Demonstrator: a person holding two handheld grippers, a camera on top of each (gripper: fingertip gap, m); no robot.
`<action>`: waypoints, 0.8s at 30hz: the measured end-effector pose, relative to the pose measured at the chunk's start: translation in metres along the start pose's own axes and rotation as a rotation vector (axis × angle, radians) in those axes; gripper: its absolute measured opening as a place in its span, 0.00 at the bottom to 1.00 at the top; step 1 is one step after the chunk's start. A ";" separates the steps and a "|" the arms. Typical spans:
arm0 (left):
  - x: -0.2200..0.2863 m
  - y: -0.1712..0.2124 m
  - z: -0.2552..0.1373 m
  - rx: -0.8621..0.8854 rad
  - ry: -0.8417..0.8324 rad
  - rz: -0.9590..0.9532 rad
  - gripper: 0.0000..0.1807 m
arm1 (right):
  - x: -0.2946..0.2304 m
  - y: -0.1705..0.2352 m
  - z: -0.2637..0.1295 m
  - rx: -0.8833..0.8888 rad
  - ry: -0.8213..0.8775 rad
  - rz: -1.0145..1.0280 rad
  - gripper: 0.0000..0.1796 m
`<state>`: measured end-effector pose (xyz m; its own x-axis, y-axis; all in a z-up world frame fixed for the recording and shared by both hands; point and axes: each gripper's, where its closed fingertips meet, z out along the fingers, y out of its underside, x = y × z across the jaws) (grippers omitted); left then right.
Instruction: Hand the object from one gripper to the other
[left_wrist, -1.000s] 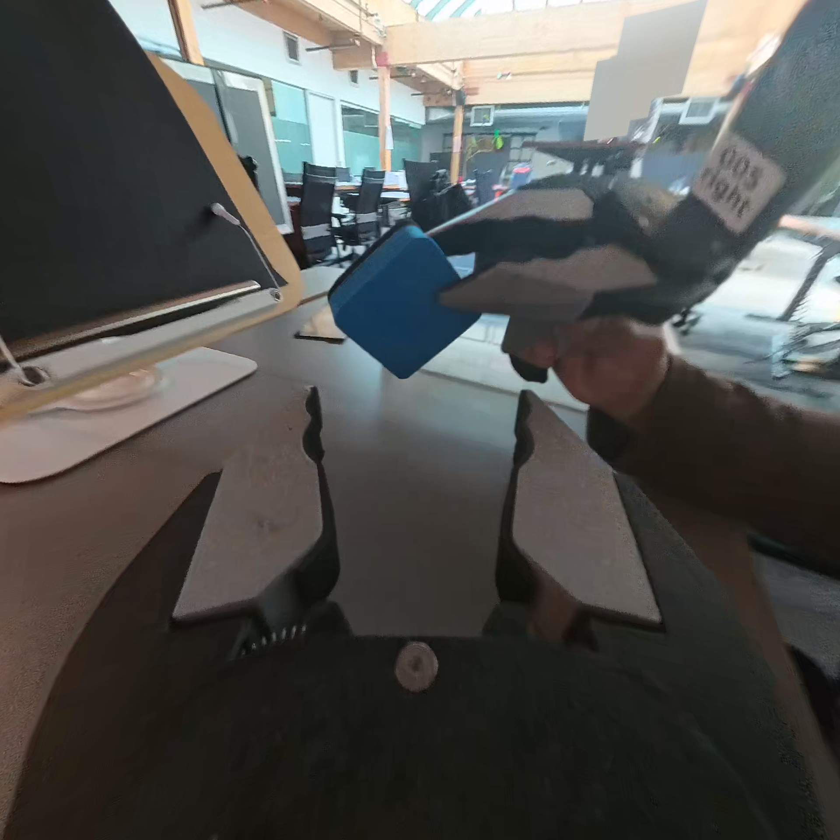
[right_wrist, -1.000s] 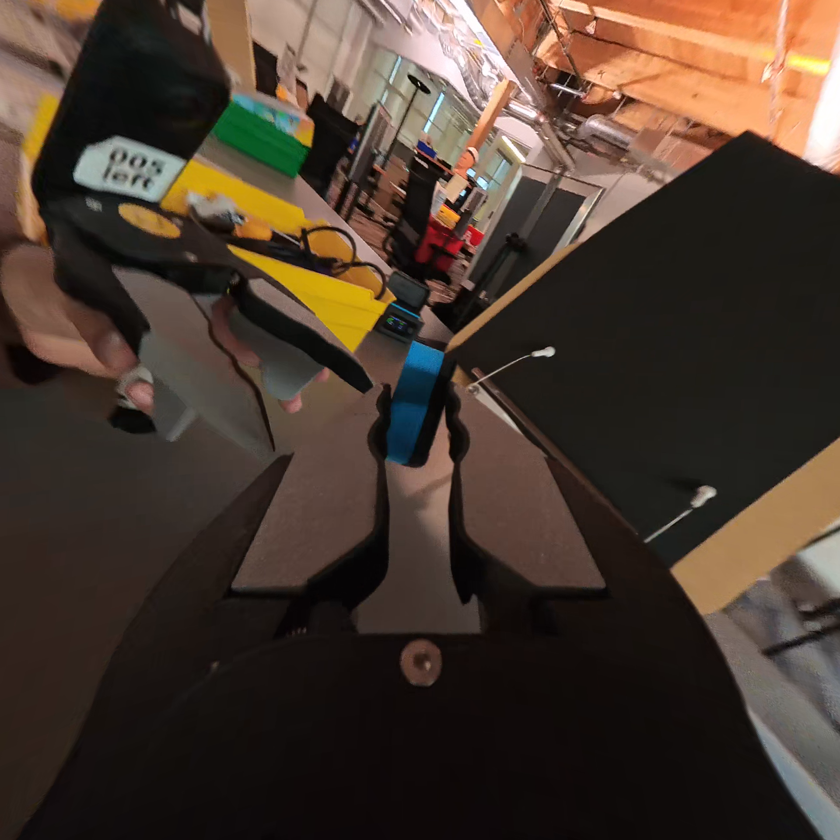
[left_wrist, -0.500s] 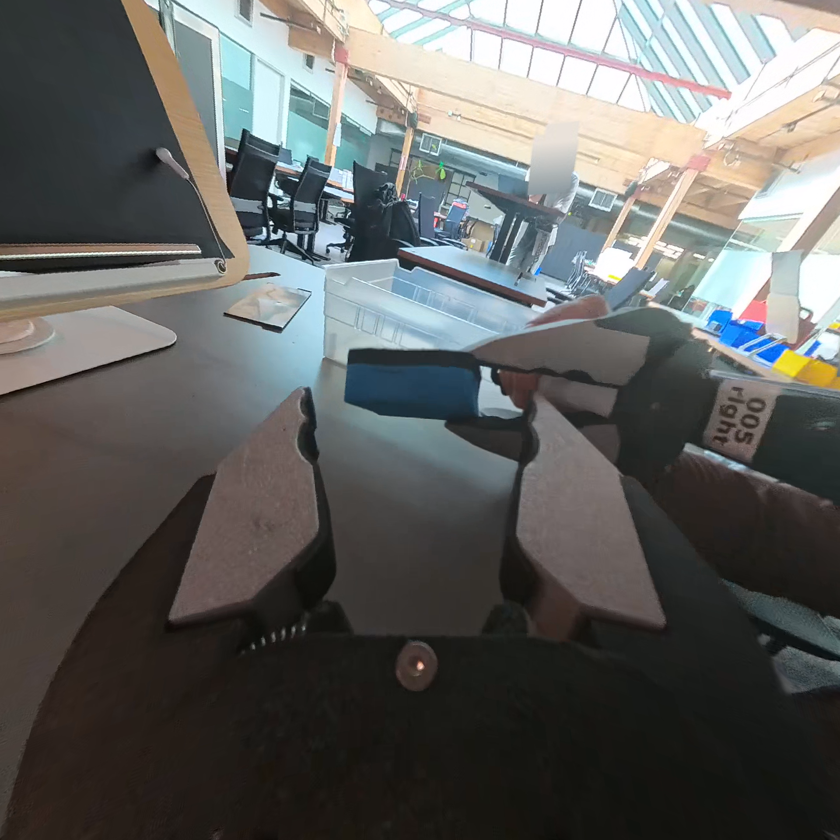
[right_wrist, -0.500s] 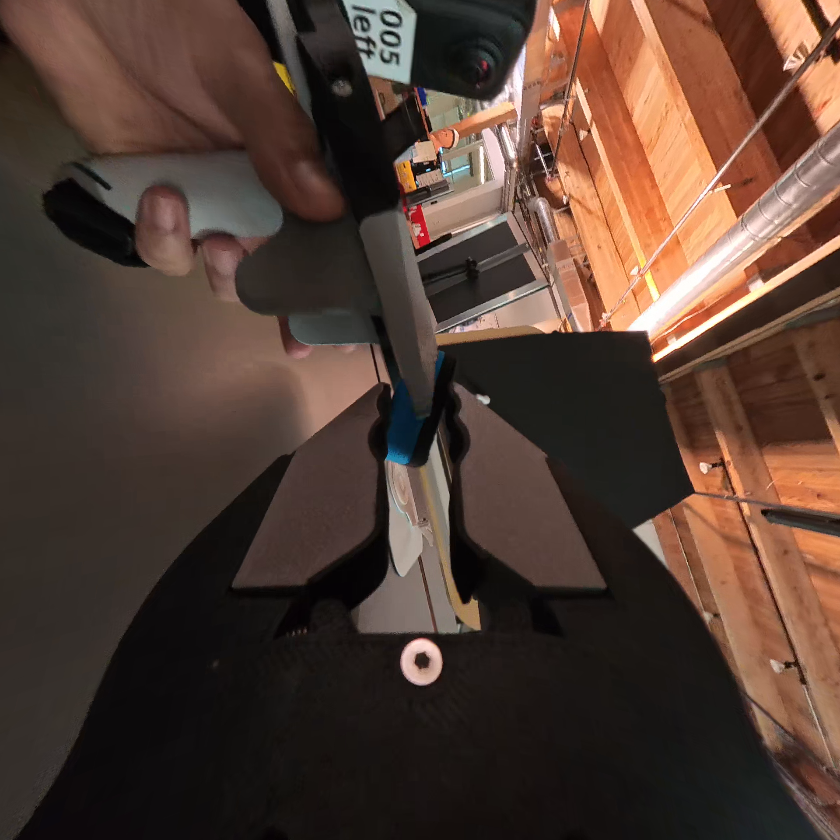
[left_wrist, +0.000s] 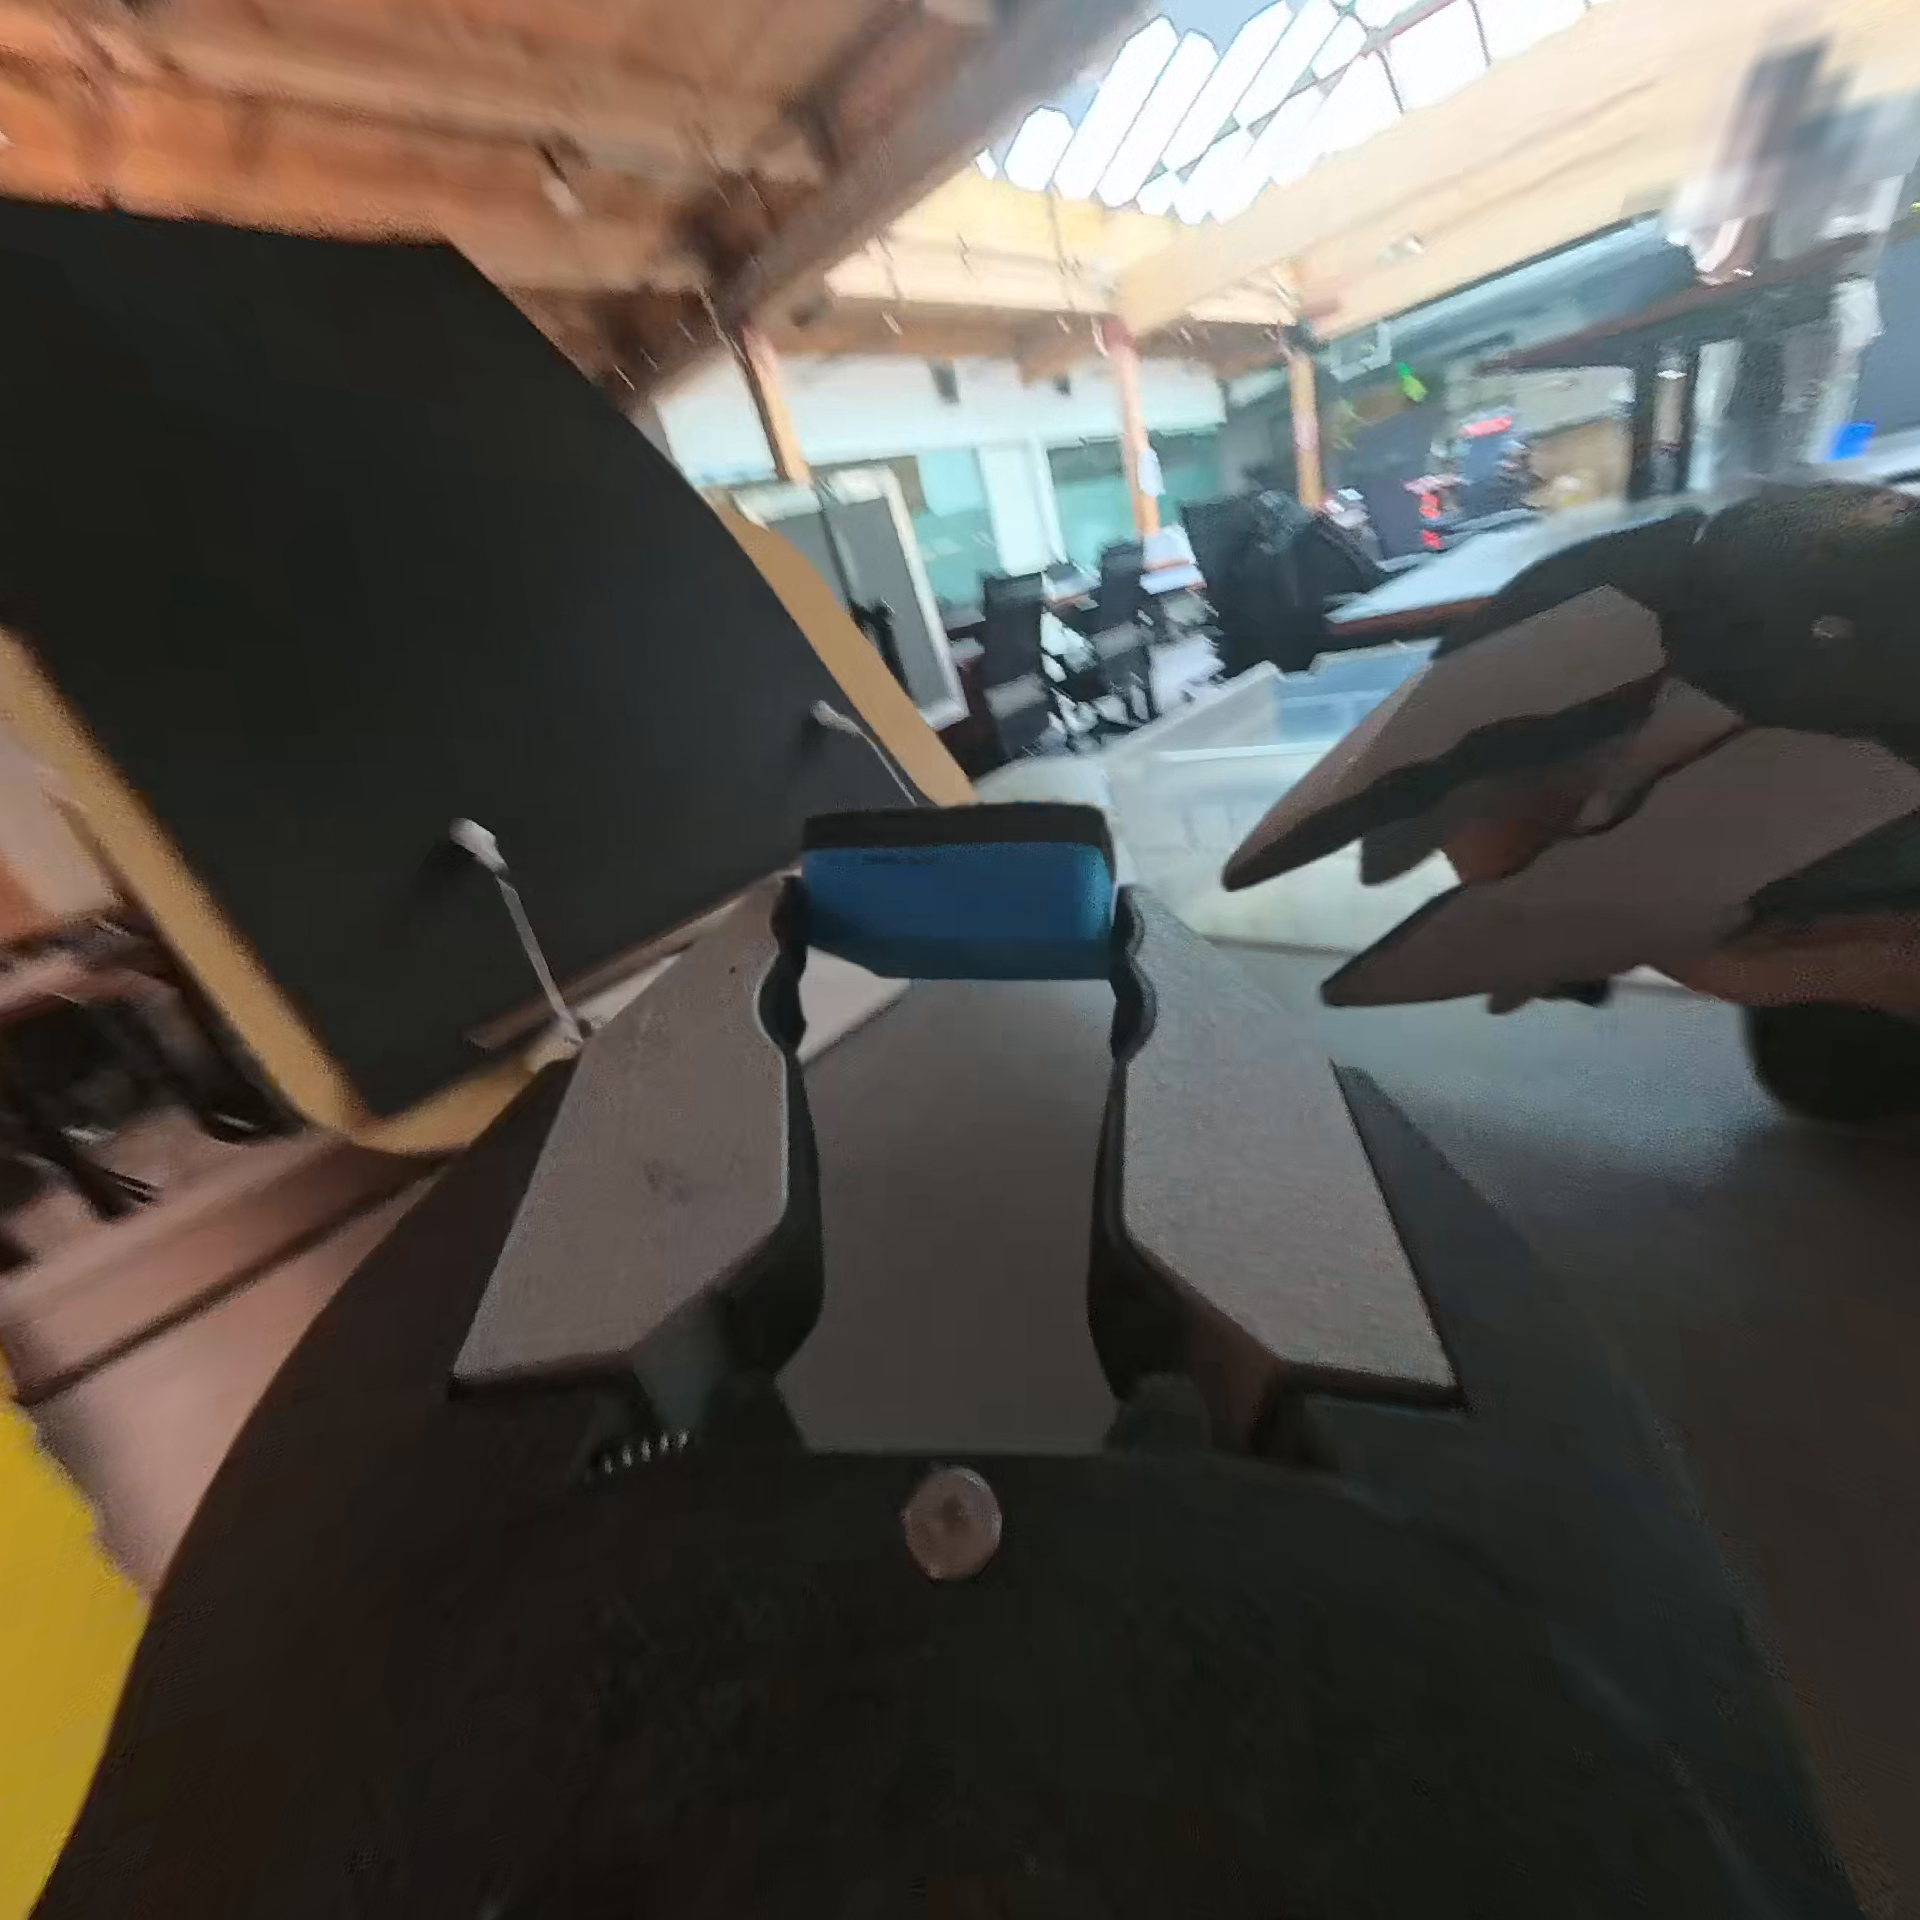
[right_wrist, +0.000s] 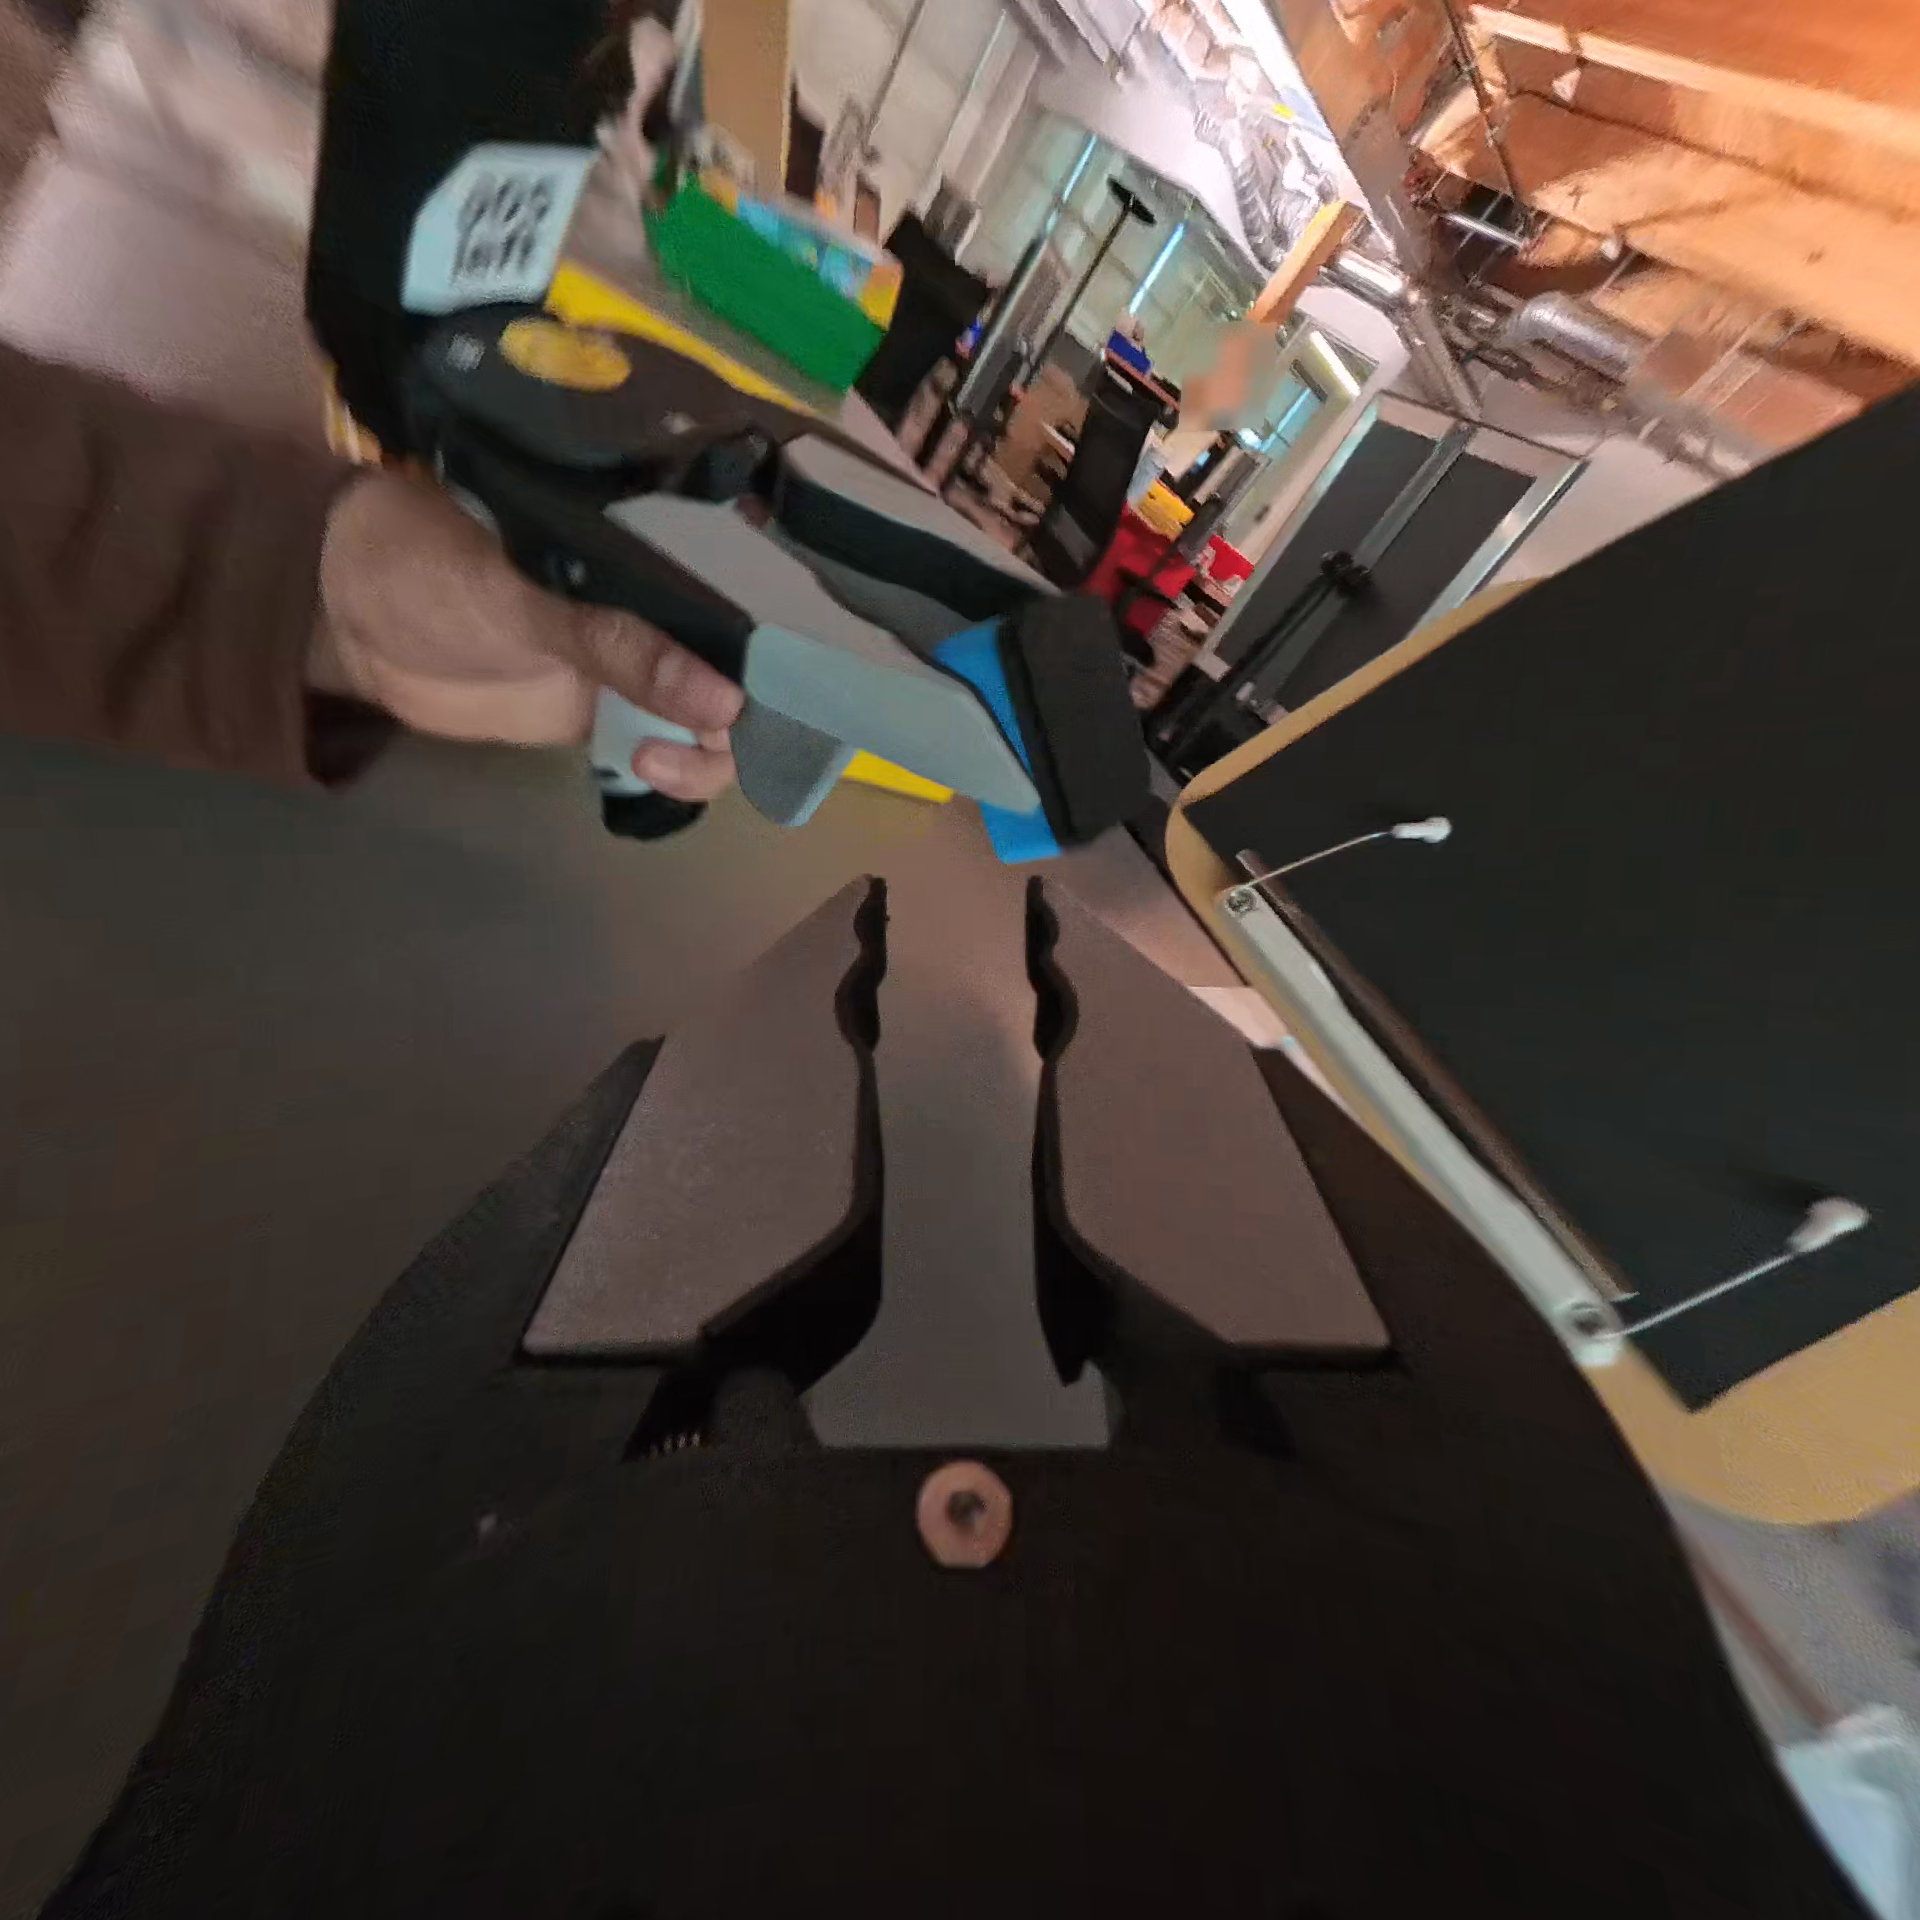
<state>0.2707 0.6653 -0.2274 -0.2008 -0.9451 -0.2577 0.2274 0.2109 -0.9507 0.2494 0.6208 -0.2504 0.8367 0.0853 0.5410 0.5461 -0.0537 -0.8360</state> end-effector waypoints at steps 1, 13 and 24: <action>-0.004 -0.006 -0.003 0.031 -0.040 0.056 0.31 | 0.005 -0.003 -0.003 0.040 -0.010 0.087 0.15; 0.053 -0.014 -0.001 0.092 -0.019 0.670 0.31 | -0.001 -0.017 0.005 0.160 -0.278 0.703 0.48; 0.046 0.009 0.009 -0.033 -0.035 0.520 0.29 | 0.027 -0.007 -0.001 -0.015 -0.009 0.523 0.32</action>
<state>0.2724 0.6212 -0.2465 -0.0373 -0.7208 -0.6921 0.2582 0.6621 -0.7035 0.2687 0.6222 -0.2299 0.9973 0.0518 0.0511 0.0563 -0.1058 -0.9928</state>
